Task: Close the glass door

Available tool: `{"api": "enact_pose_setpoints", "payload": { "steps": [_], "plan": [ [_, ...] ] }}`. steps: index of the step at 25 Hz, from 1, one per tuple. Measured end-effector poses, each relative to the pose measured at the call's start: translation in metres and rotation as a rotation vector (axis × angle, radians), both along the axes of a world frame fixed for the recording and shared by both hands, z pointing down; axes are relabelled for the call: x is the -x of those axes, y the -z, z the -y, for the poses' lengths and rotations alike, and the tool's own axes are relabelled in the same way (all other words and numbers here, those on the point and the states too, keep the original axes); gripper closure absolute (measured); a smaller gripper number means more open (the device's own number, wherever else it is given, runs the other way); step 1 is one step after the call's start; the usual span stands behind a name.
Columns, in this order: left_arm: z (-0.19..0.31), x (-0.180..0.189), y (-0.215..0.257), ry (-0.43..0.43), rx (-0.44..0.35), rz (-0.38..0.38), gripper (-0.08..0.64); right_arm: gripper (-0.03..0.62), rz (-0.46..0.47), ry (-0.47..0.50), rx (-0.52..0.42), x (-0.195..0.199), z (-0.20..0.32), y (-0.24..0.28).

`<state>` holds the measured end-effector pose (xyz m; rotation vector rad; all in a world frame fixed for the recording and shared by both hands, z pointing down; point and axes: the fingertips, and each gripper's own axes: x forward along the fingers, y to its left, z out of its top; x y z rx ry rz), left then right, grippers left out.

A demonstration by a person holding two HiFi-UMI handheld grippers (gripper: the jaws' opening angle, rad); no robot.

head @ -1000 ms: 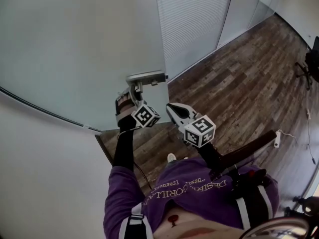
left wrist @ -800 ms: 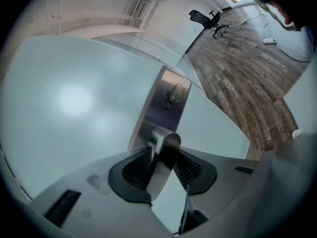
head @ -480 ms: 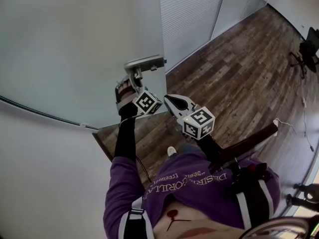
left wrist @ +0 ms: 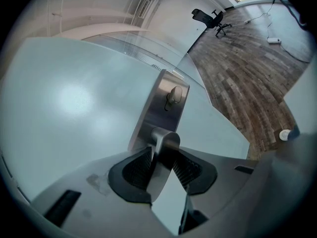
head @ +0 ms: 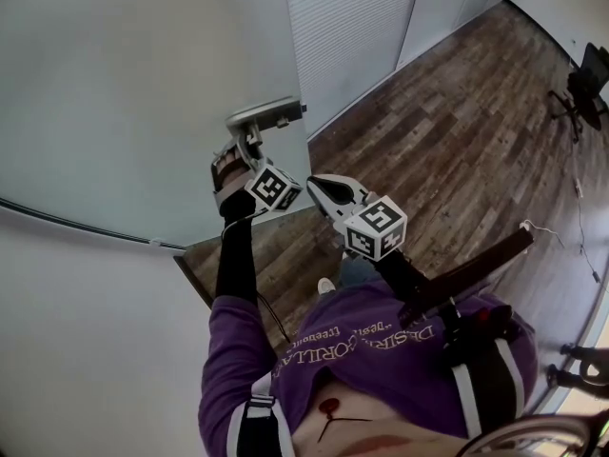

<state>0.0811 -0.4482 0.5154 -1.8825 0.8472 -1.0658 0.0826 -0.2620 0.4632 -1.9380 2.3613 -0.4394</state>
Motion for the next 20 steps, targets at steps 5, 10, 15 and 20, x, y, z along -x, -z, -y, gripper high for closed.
{"api": "enact_pose_setpoints", "payload": {
  "steps": [5,10,15,20],
  "plan": [
    [0.004,-0.002,-0.006,0.026,0.026,-0.003,0.436,0.595,-0.012,0.027,-0.014,-0.014,0.005,0.008],
    [0.009,-0.001,-0.004,0.058,0.022,0.000,0.436,0.595,-0.013,0.052,-0.009,-0.026,0.006,0.007],
    [0.026,-0.010,-0.003,0.084,0.035,-0.002,0.436,0.595,-0.013,0.080,-0.005,-0.044,0.021,0.013],
    [0.037,-0.016,-0.001,0.110,0.037,-0.001,0.436,0.595,-0.011,0.111,0.003,-0.059,0.028,0.011]
  ]
}}
